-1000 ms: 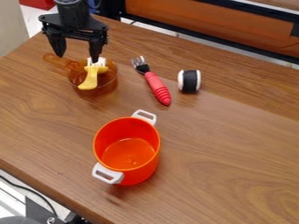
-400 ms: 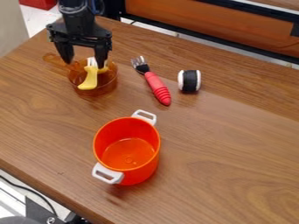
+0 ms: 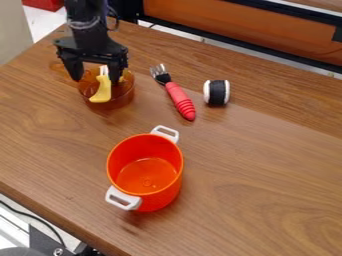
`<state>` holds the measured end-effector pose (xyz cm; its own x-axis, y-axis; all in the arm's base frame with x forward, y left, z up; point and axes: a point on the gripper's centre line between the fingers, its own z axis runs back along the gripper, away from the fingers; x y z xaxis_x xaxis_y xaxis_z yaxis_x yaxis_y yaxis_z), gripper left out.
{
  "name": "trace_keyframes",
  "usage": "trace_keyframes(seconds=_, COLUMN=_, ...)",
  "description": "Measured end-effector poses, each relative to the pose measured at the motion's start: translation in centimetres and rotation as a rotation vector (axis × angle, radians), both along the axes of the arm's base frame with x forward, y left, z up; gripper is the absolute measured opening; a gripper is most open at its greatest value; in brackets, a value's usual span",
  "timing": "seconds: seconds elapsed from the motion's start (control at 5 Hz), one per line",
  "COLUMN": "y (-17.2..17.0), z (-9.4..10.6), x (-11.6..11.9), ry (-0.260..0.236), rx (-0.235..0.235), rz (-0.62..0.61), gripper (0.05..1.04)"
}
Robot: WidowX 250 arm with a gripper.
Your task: Take the yellow brush from the top of the table to the orange basket
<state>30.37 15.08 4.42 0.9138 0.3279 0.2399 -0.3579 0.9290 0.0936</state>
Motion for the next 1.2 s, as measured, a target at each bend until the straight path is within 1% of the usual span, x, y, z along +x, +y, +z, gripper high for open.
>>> trace_keyframes(seconds=0.2, y=-0.4, z=-0.7, x=-0.4, ry=-0.005, rx=-0.010, rz=-0.005, gripper=0.999)
trace_keyframes(seconds=0.4, y=-0.4, z=-0.6, x=0.1, ry=-0.028, rx=0.017, rz=0.010, gripper=0.999)
trace_keyframes(seconds=0.6, y=-0.5, z=-1.4, x=0.2, ry=-0.015, rx=0.023, rz=0.014, gripper=0.974)
trace_keyframes(seconds=0.8, y=-0.6, z=-1.4, x=0.3, ry=-0.019, rx=0.030, rz=0.016, gripper=0.699)
trace_keyframes(seconds=1.0, y=-0.7, z=-2.1, x=0.5, ry=-0.024, rx=0.036, rz=0.020, gripper=0.435)
trace_keyframes(seconds=1.2, y=-0.7, z=-2.1, x=0.5, ry=-0.027, rx=0.028, rz=0.029, gripper=0.325)
